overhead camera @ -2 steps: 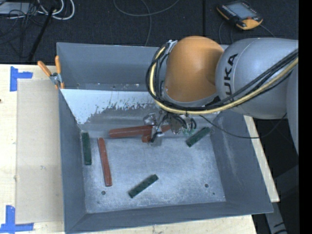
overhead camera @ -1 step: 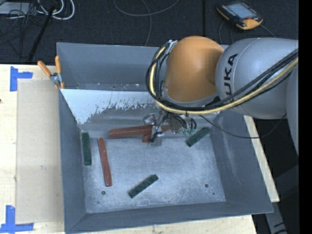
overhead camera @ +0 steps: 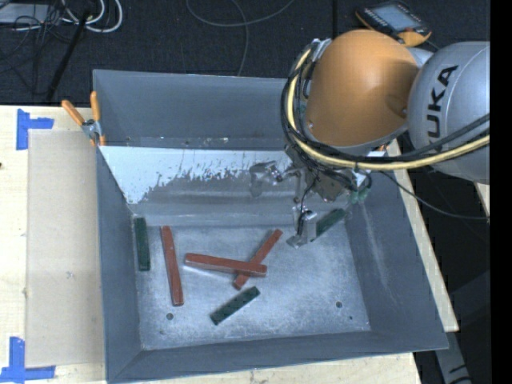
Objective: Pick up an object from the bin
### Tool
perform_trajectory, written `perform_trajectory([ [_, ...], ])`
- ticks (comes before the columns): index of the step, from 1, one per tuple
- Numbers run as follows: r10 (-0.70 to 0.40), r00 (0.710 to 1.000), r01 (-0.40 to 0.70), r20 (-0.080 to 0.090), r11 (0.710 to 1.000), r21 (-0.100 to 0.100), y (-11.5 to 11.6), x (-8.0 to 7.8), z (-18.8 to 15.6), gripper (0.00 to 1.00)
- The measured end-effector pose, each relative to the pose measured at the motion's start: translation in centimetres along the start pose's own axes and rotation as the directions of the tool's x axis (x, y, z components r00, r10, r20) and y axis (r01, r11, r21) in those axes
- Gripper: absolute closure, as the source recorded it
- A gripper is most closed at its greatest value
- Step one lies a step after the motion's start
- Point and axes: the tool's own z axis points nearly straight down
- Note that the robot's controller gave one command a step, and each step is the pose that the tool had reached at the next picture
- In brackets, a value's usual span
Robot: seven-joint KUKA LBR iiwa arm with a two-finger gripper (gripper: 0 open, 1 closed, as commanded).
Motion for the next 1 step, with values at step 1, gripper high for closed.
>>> perform_trajectory([
  [1, -0.158, 0.987, 0.158, 0.008, 0.987, 0.006, -1.89, 1.33, -4.52, 0.0],
])
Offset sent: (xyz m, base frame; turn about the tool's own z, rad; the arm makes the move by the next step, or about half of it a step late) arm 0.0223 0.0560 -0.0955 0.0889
